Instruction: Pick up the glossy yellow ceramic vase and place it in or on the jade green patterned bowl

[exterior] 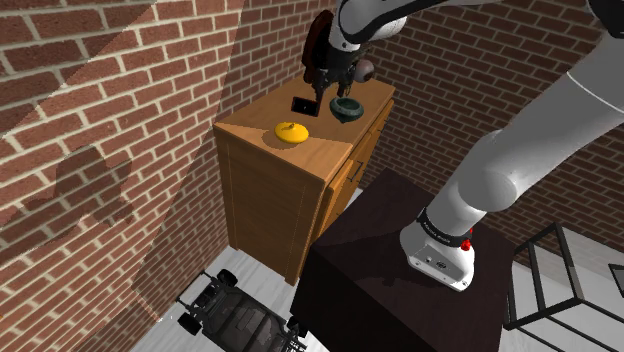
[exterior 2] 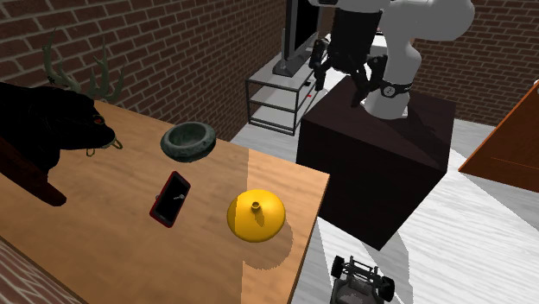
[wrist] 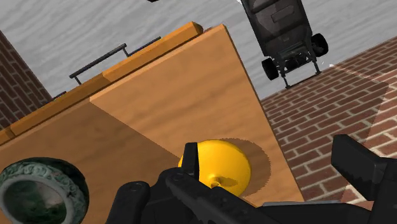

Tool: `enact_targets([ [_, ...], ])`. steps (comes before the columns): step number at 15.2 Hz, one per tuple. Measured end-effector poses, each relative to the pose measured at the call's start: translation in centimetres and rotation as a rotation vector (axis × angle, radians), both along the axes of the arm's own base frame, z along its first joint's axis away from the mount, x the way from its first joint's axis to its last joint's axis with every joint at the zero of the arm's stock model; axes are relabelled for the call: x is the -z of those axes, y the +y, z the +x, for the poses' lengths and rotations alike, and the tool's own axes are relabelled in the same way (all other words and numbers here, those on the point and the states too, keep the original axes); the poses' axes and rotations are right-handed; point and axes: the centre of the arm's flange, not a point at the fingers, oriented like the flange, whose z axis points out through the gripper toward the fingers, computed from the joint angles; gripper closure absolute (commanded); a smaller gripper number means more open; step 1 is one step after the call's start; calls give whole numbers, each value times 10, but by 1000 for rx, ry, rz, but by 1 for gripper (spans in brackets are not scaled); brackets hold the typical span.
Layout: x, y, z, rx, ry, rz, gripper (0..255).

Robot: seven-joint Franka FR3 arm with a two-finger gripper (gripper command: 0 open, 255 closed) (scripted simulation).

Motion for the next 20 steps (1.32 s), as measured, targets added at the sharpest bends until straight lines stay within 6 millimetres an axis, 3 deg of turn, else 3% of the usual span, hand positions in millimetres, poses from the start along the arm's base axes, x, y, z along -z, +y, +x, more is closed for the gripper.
enact_targets([
  [20,175,-66,187,71,5,-22,0],
])
